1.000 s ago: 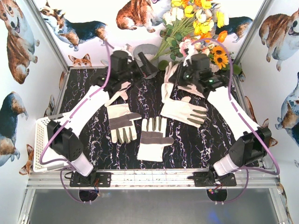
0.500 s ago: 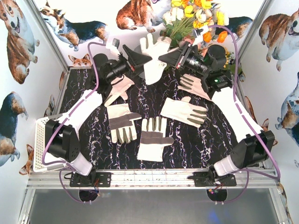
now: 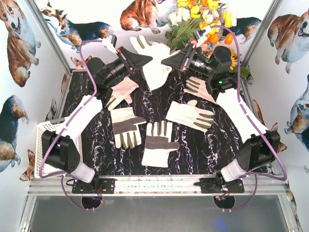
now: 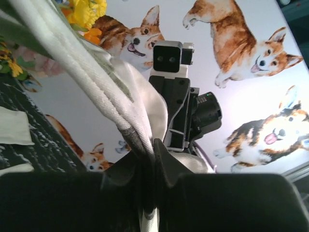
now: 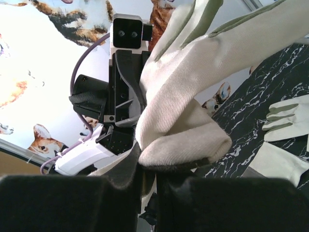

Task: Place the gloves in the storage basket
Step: Adjust the glove.

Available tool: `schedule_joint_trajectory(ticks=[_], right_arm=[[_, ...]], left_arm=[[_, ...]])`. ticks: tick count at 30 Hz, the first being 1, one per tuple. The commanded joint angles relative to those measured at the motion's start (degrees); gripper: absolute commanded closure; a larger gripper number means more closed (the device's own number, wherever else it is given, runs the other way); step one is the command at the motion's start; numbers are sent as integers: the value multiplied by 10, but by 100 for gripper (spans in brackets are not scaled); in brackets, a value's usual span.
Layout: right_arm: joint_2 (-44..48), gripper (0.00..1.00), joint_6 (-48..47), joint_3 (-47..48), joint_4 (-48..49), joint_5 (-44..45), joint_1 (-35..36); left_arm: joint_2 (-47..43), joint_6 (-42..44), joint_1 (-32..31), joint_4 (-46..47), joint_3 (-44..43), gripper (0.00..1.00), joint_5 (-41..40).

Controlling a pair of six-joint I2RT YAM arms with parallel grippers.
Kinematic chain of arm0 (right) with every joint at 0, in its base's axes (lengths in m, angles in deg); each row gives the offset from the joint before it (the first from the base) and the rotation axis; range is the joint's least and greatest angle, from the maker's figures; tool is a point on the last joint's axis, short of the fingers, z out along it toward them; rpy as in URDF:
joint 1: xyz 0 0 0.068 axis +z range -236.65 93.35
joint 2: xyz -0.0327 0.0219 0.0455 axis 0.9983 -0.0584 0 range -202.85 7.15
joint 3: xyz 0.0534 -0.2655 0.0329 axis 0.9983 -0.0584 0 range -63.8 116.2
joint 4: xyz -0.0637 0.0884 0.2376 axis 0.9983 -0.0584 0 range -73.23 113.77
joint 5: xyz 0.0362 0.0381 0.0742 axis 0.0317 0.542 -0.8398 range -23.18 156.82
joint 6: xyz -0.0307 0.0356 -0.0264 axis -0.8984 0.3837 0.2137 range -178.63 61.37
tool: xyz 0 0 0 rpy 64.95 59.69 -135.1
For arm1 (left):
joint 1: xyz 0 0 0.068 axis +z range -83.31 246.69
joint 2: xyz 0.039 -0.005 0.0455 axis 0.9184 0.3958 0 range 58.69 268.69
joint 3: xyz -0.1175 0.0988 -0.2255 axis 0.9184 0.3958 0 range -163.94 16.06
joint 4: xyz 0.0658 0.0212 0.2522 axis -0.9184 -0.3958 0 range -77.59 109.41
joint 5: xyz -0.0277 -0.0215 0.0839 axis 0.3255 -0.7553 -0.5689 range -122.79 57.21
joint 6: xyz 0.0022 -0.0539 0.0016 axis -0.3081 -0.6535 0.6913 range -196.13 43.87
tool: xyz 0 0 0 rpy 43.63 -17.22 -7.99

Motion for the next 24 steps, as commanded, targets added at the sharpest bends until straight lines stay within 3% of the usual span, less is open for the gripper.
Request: schedule_joint_trajectory(ticks=[1, 5, 10, 18, 24], right_arm=[[18, 86, 9, 9, 42, 3, 0], [12, 62, 32, 11, 67, 7, 0], [2, 47, 46, 27, 82, 4, 0], [9, 39, -3, 20, -10, 40, -1], [19, 41, -21, 10, -42, 59, -3]], left_arm=[[-28, 55, 1, -54, -2, 100, 6], [-28, 60, -3, -59, -5, 100, 33], [-20, 56, -14, -61, -20, 100, 66], [-14, 35, -27, -22, -28, 100, 83], [-20, 38, -29, -29, -19, 100, 84]])
